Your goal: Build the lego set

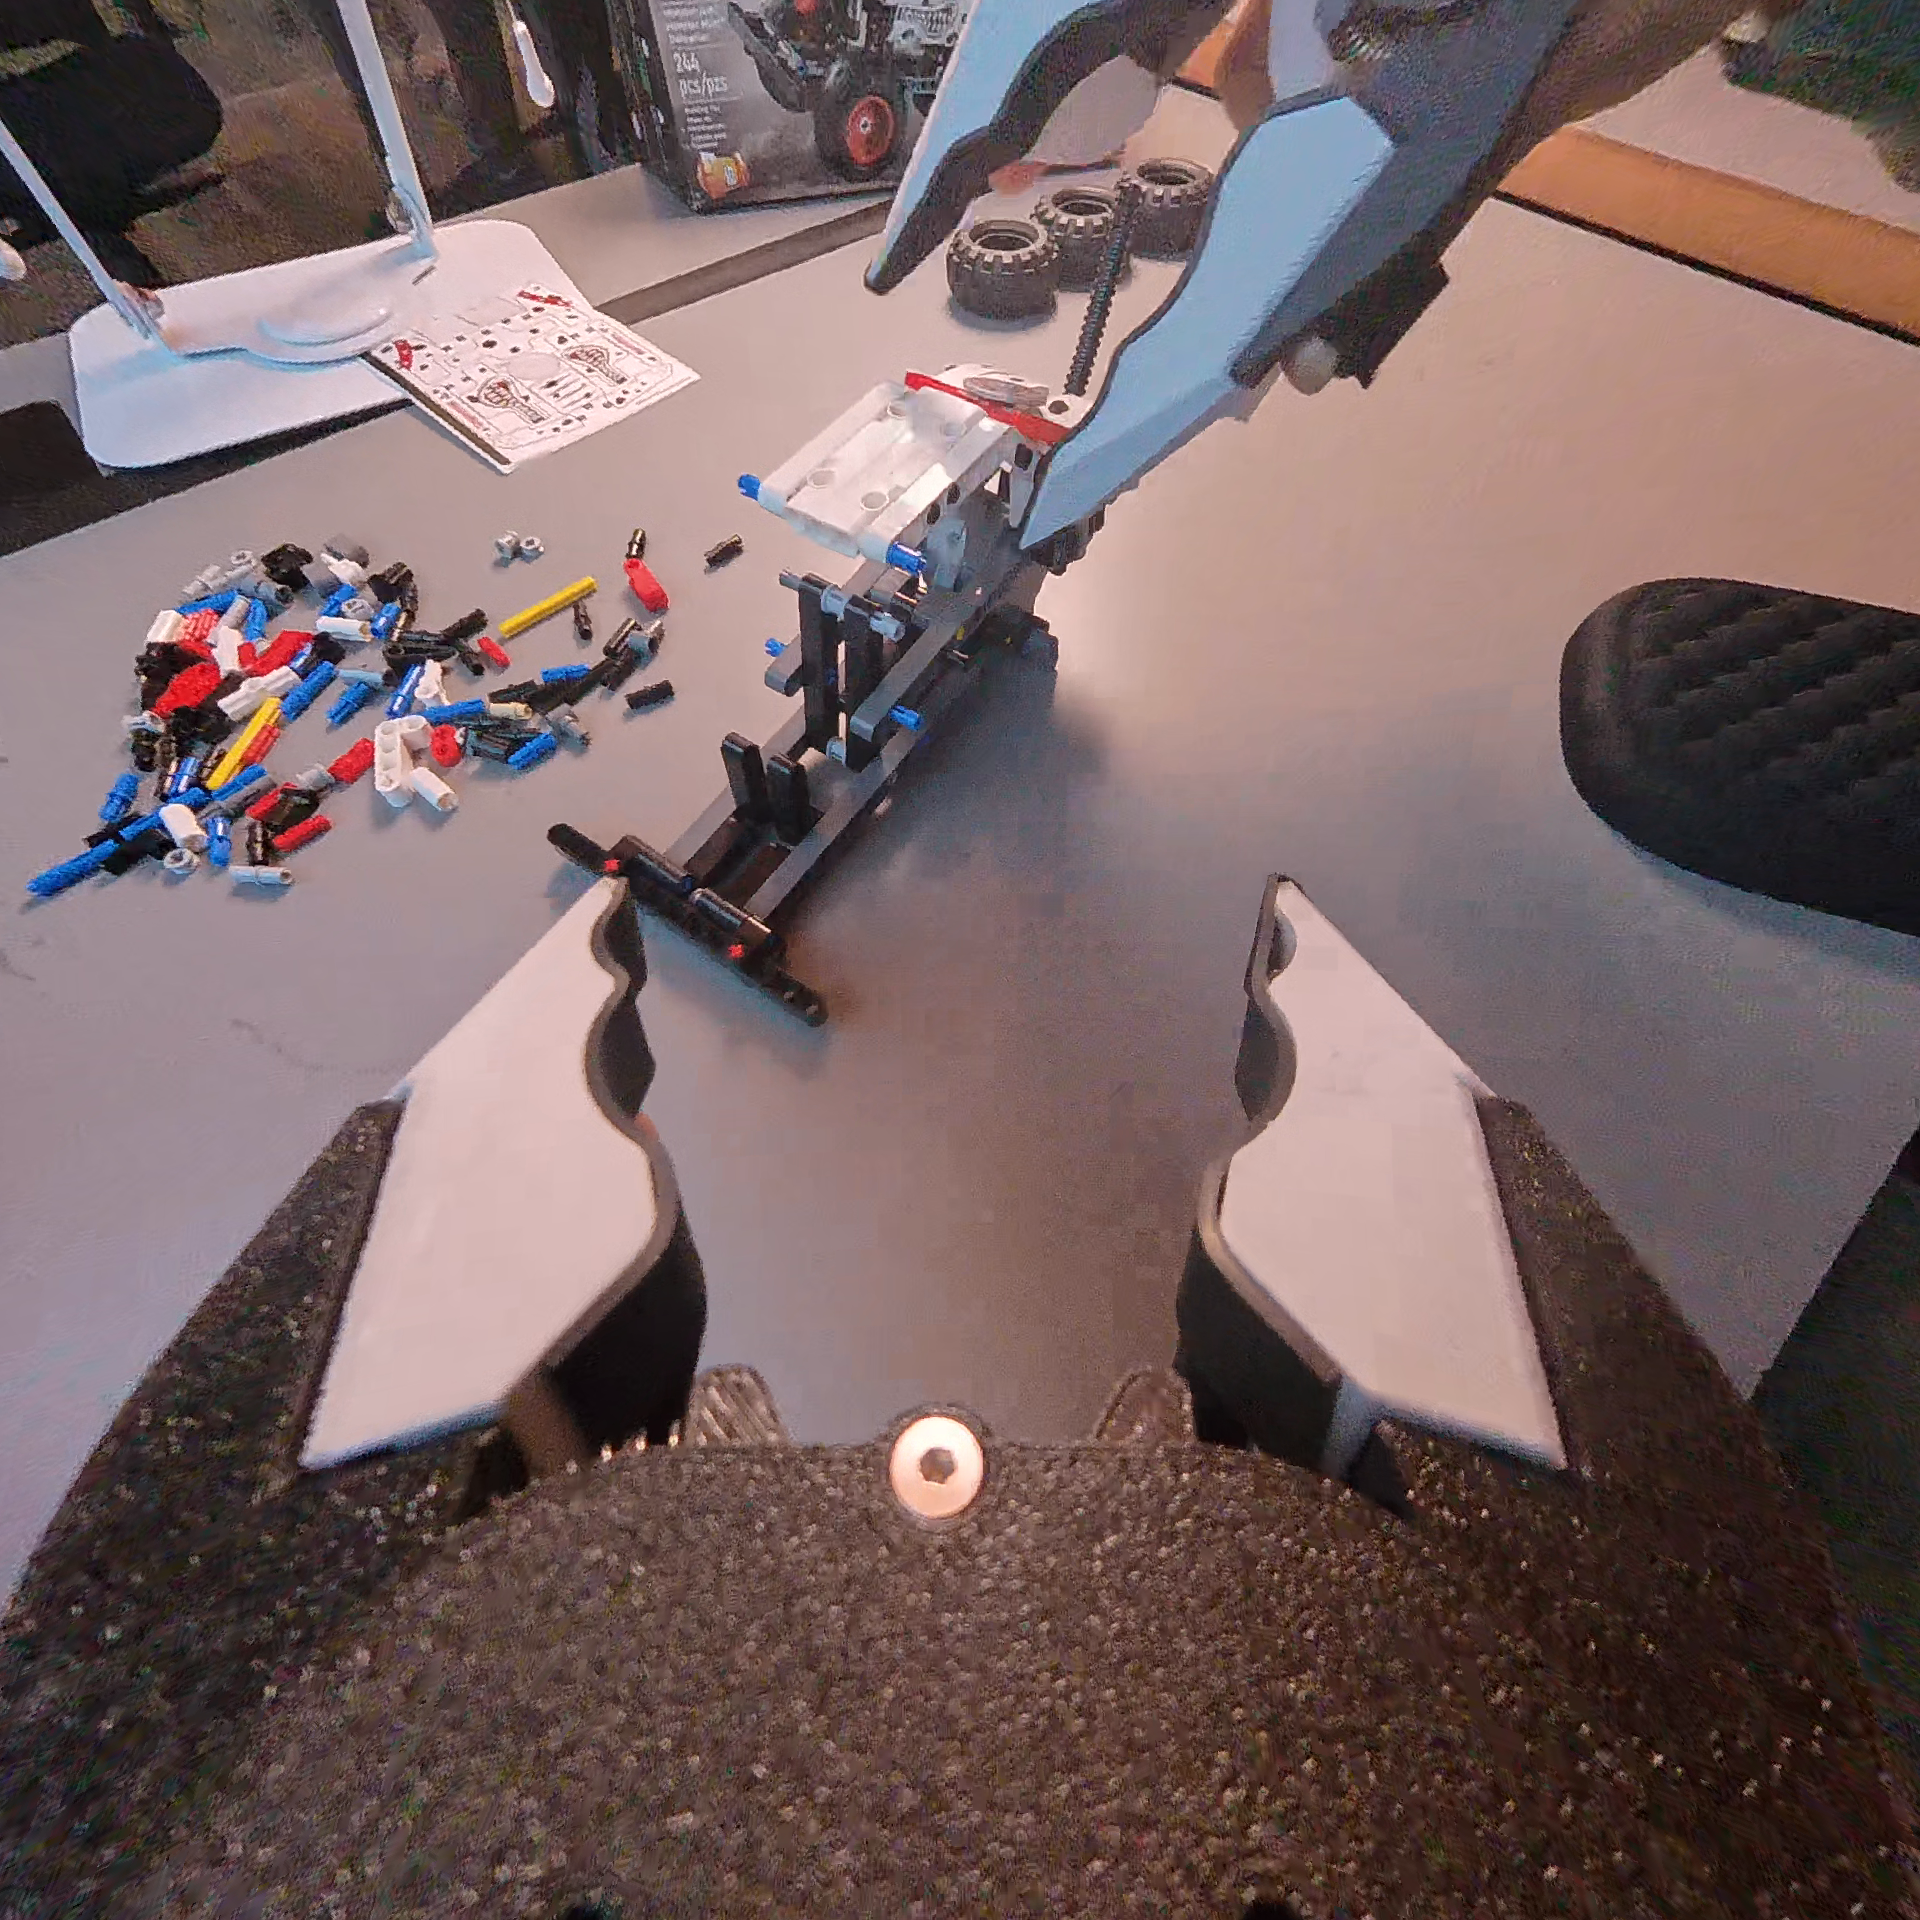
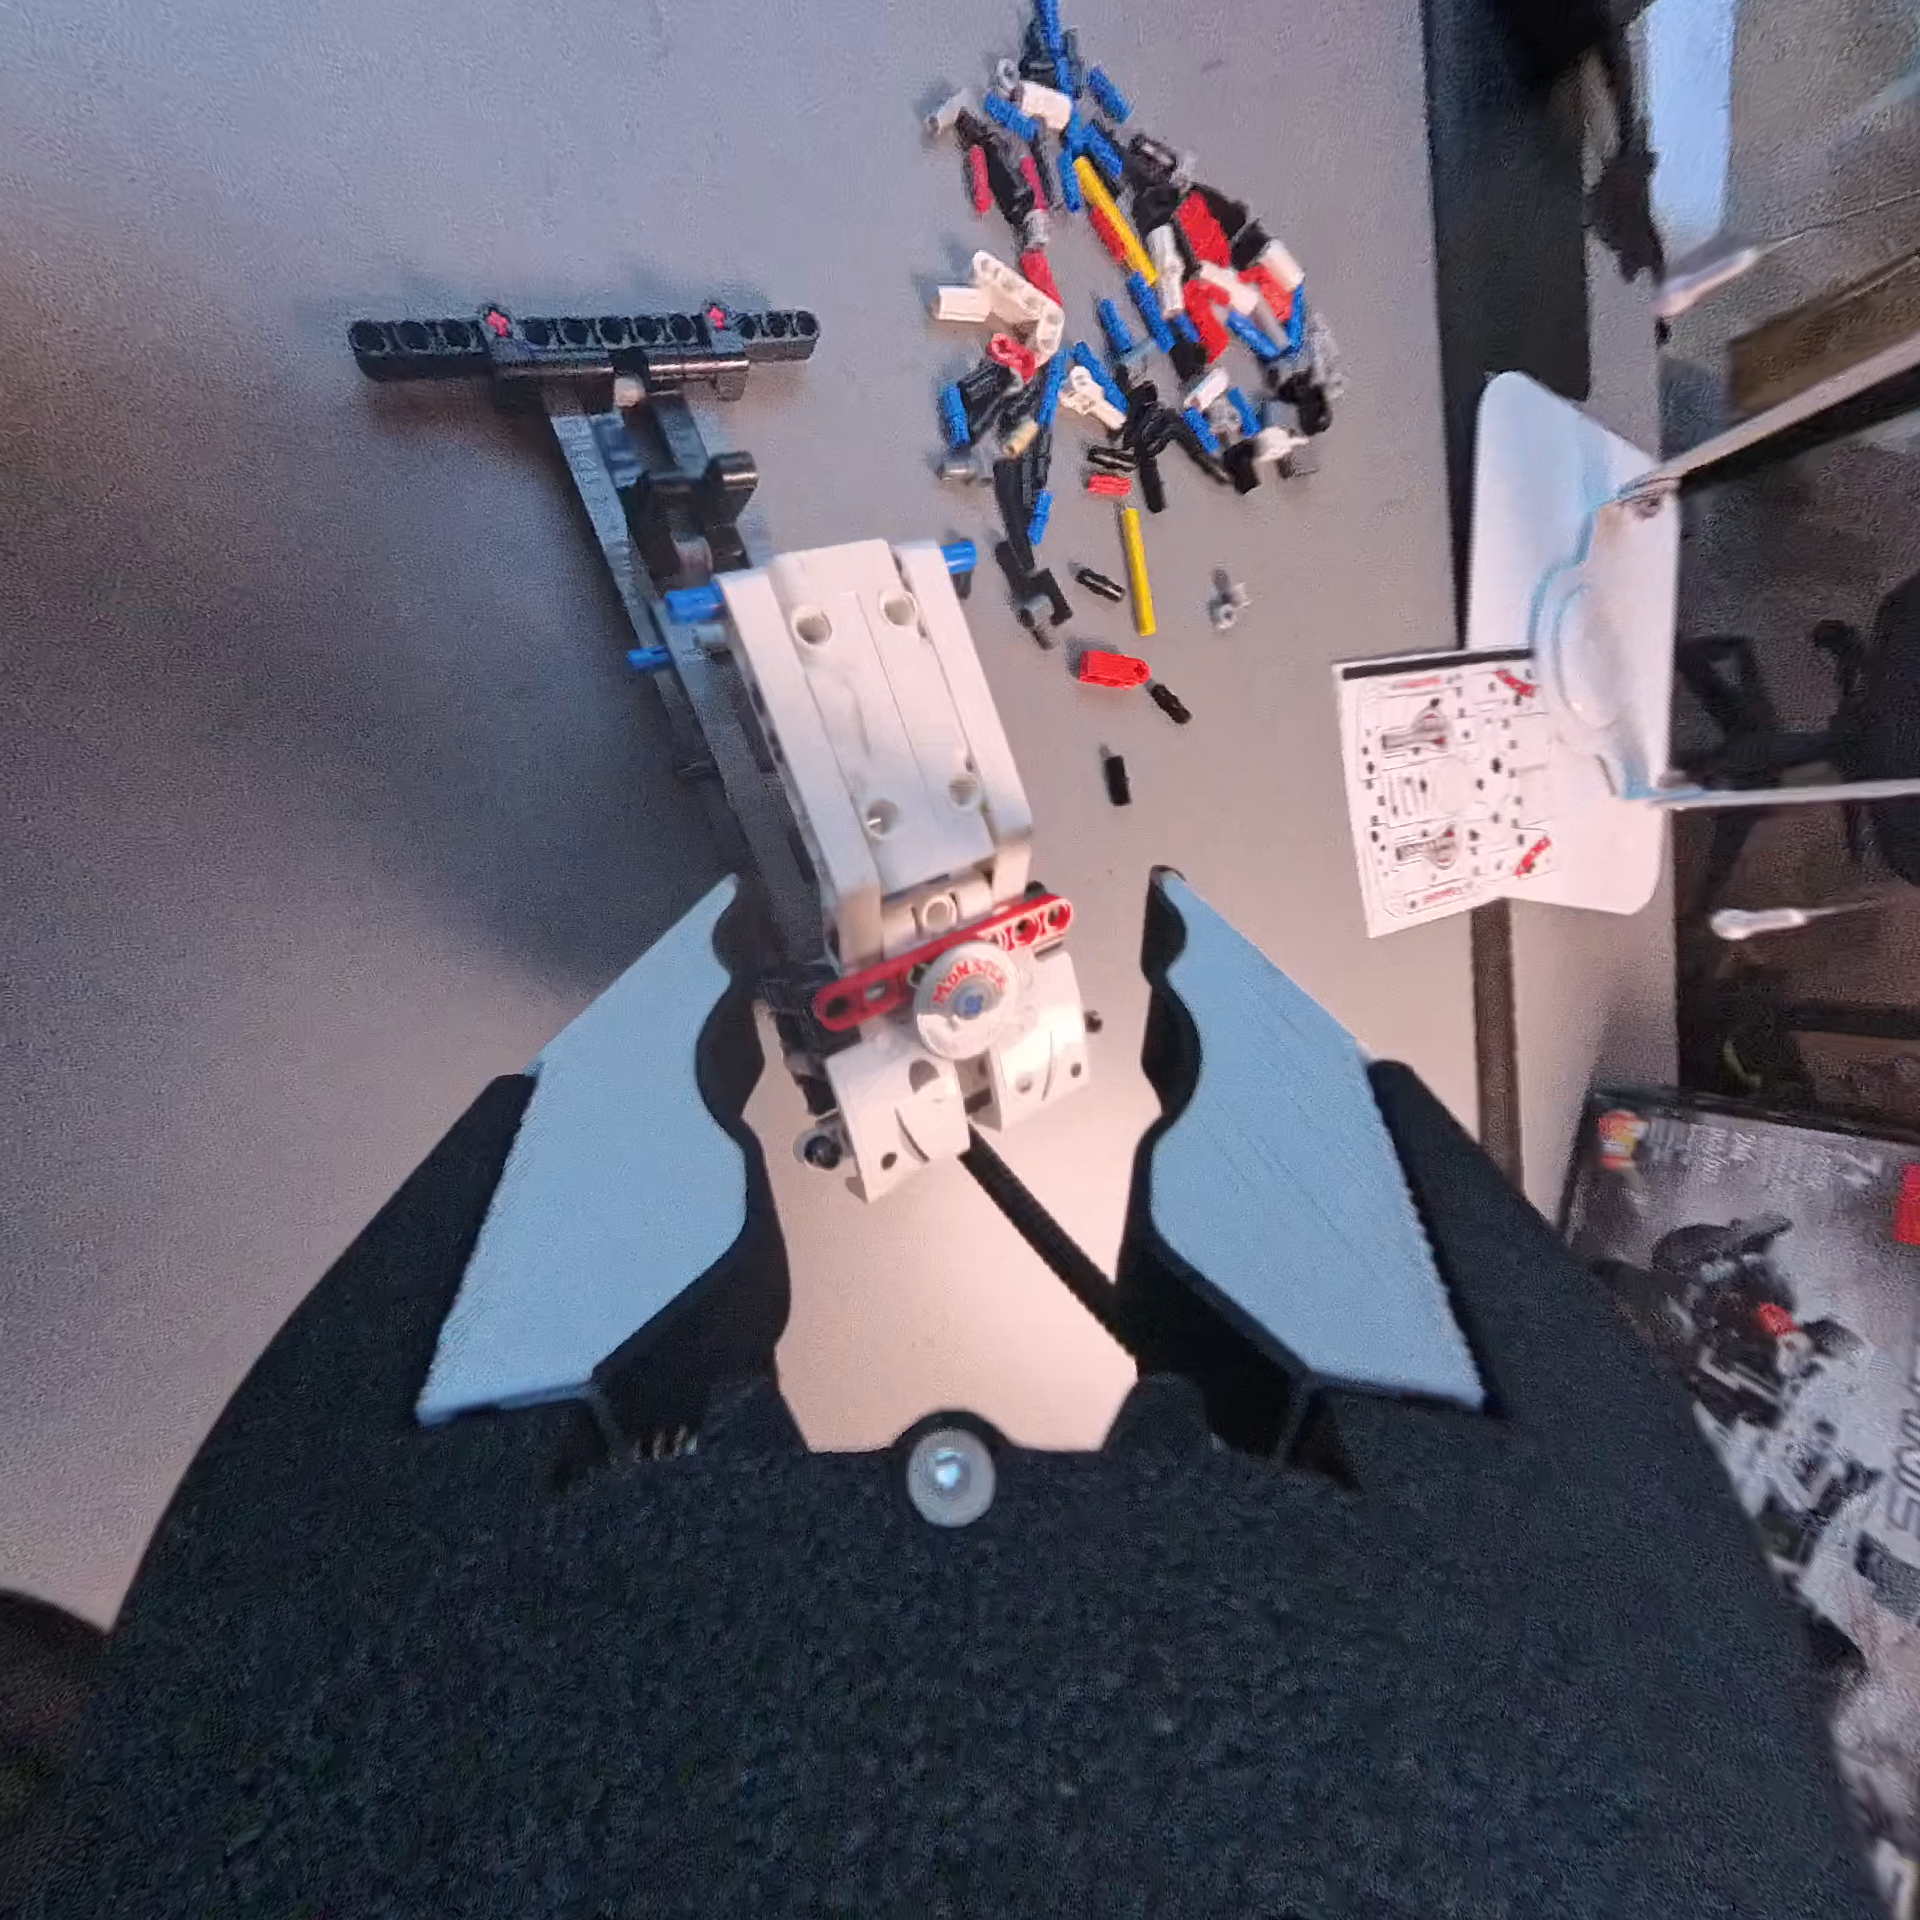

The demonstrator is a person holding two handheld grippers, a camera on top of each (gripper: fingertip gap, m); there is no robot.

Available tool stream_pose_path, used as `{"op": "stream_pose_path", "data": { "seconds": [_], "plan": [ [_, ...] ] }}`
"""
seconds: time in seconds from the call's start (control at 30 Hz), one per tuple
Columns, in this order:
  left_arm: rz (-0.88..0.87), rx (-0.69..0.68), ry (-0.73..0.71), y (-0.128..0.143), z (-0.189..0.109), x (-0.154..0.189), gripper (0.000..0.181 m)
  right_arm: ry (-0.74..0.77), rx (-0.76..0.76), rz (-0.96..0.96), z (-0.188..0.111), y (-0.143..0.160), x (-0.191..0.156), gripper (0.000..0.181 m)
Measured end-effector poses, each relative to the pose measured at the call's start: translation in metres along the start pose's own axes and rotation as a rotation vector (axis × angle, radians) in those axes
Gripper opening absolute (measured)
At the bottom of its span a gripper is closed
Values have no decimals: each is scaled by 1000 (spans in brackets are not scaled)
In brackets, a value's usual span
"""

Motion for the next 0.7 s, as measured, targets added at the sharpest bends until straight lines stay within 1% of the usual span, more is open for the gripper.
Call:
{"op": "stream_pose_path", "data": {
  "seconds": [0.03,0.07,0.1,0.2,0.27,0.37,0.43,0.47,0.53,0.6,0.63,0.7],
  "plan": [
    [-14,-4,-8,0,3,4,114,-59,-31,-21,9,-7,-2,66],
    [-28,-7,-15,0,5,7,113,-89,-50,-14,17,-13,-2,53],
    [-39,-7,-28,0,7,10,113,-99,-69,-6,22,-17,-1,49],
    [-28,-22,-116,3,12,11,113,-79,-125,76,27,-22,10,45],
    [-50,-20,-111,3,15,12,113,-17,-146,56,33,-21,14,44],
    [-52,-23,-103,4,19,14,113,11,-123,50,34,-25,13,46],
    [-60,-21,-88,6,19,16,113,32,-66,64,20,-29,8,68],
    [-65,-19,-91,7,18,15,113,41,5,104,5,-32,4,71],
    [-70,-13,-104,9,15,14,112,72,170,223,-33,-32,-11,70],
    [-77,-7,-126,11,13,9,112,88,287,420,-61,-18,-37,64],
    [-82,-3,-140,12,13,7,112,72,322,533,-67,-6,-55,64],
    [-90,5,-160,13,14,2,112,86,314,678,-64,18,-91,77]
  ]
}}
Point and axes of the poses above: each gripper's, where its closed fingertips meet, z out along the fingers, y out of its underside, x = y × z across the jaws, the point moved 8 cm from there along -z, back along the fingers, and after that the axes turned 11 degrees about -x, right-handed, at the moved point
